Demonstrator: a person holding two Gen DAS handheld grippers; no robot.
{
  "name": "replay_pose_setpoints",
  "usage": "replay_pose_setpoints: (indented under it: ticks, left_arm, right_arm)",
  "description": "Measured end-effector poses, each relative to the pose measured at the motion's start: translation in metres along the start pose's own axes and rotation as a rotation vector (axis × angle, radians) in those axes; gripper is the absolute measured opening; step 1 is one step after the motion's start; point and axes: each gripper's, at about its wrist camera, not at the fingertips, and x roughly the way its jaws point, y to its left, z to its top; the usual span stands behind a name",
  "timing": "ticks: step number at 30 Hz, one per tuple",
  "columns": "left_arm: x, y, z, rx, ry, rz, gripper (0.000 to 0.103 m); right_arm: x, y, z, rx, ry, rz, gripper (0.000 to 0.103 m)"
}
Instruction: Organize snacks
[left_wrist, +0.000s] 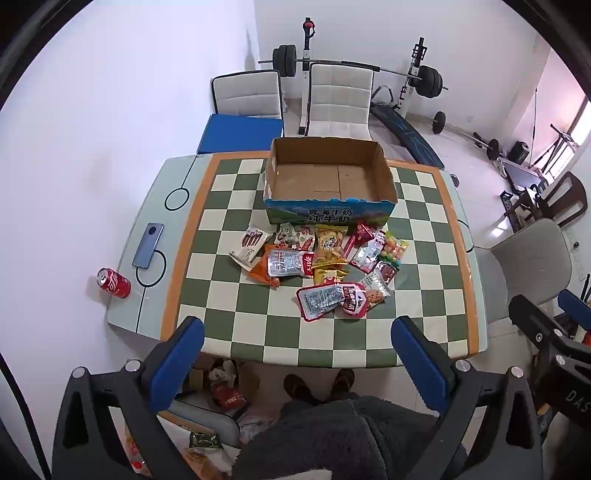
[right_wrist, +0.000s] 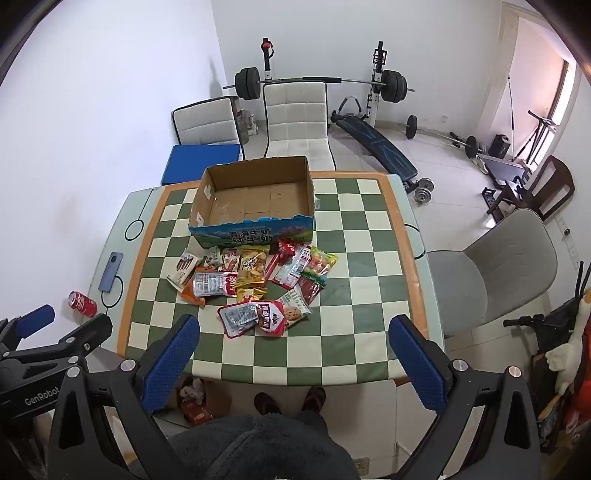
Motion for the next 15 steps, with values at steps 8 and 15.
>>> replay_pose_setpoints:
  ticks: [8, 15]
  left_arm:
    - [0.0012, -0.0002, 0.0012, 0.001, -0.009, 0.002, 0.103]
    - [-0.0031, 0.0022, 0.0075, 0.001, -0.013, 0.003, 0.103]
  right_arm:
    - [0.0002, -0.0004, 0.0022, 0.009, 0.010, 0.014, 0.103]
    - [0.0072, -0.0004, 0.0020, 0.012, 0.016, 0.019, 0.103]
